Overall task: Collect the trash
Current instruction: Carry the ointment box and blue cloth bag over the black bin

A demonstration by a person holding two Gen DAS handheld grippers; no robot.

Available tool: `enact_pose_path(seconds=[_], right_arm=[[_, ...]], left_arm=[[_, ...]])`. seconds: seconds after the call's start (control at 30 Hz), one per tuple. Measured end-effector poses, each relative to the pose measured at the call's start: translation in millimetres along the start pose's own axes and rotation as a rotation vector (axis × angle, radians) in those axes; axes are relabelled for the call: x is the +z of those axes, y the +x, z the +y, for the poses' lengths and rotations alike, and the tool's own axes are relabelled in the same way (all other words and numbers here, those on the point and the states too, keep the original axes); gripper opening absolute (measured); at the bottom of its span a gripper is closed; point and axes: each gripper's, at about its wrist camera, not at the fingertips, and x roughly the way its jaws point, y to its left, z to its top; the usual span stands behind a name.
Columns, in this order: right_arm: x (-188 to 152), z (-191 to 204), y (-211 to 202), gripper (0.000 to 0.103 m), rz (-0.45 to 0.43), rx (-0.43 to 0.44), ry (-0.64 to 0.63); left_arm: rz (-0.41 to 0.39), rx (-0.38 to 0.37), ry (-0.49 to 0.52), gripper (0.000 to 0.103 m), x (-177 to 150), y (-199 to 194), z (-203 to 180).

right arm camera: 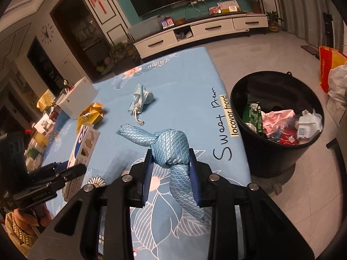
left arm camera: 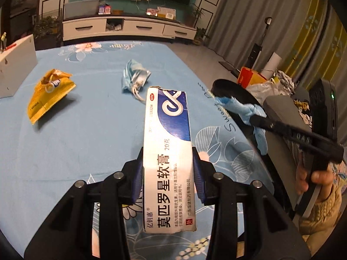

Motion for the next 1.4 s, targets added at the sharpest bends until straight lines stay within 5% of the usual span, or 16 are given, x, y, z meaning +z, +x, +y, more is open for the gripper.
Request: enact_pose_path(seconds=[0.57, 0.97, 1.4], right_arm=[[-10.9, -63.7, -45.8, 0.032, -0.113, -0.04, 0.134], [-13.4, -136.0, -74.5, 0.032, -0.223, -0.117, 0.289], [12.4, -169.0, -50.9, 0.032, -0.235, -0.172, 0.345]], left_arm=[[-0.017, -0.021, 0.082, 0.04, 17.5, 1.4, -53.5], [-0.021, -0.081, 0.176, 0.041, 52.3, 33.3, -108.7], [0.0, -0.151, 0.271, 0.041, 102.8, 100.4, -177.7]])
